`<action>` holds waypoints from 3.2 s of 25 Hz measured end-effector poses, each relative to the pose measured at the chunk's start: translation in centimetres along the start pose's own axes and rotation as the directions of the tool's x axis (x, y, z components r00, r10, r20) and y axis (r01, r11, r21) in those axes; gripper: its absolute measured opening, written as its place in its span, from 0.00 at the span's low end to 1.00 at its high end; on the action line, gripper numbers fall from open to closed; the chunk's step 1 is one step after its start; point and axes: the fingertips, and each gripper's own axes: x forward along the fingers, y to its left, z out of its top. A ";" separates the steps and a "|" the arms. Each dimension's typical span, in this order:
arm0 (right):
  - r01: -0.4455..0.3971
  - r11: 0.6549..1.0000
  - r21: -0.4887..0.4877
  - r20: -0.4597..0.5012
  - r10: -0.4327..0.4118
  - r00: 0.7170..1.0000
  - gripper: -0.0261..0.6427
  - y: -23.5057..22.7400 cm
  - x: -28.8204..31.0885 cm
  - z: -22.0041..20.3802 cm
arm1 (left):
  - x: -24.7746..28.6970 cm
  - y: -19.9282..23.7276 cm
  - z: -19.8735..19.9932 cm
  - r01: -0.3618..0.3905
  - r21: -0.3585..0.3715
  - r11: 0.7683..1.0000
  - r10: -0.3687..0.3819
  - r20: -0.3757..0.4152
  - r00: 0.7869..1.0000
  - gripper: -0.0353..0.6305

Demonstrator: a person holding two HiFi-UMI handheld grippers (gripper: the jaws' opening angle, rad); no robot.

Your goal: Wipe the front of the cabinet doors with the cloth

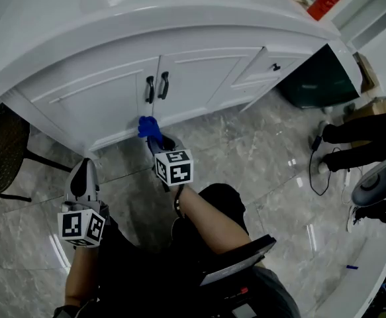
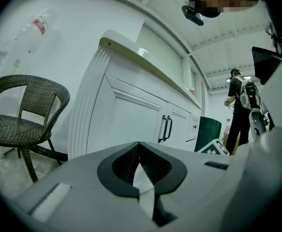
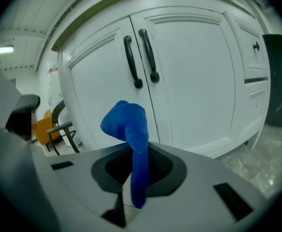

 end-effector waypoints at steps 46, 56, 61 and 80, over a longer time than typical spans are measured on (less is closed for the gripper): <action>0.226 0.961 0.162 0.394 -0.273 0.877 0.11 -25.0 -14.2 24.1 | 1.9 -2.6 3.9 -0.050 0.129 0.990 0.050 0.006 0.999 0.06; 0.229 0.956 0.184 0.429 -0.288 0.856 0.11 -24.9 -18.8 22.7 | 3.5 -4.7 2.9 0.021 0.110 0.994 -0.022 0.005 1.000 0.06; -0.001 1.000 -0.002 0.446 0.001 0.895 0.11 -14.1 -16.4 21.9 | 3.1 -4.2 2.3 0.023 0.081 0.996 -0.023 0.002 1.000 0.06; -0.243 0.958 -0.149 0.349 0.281 0.894 0.11 -3.1 -7.4 19.5 | -0.9 0.8 2.2 -0.128 0.047 0.991 0.128 0.010 0.992 0.06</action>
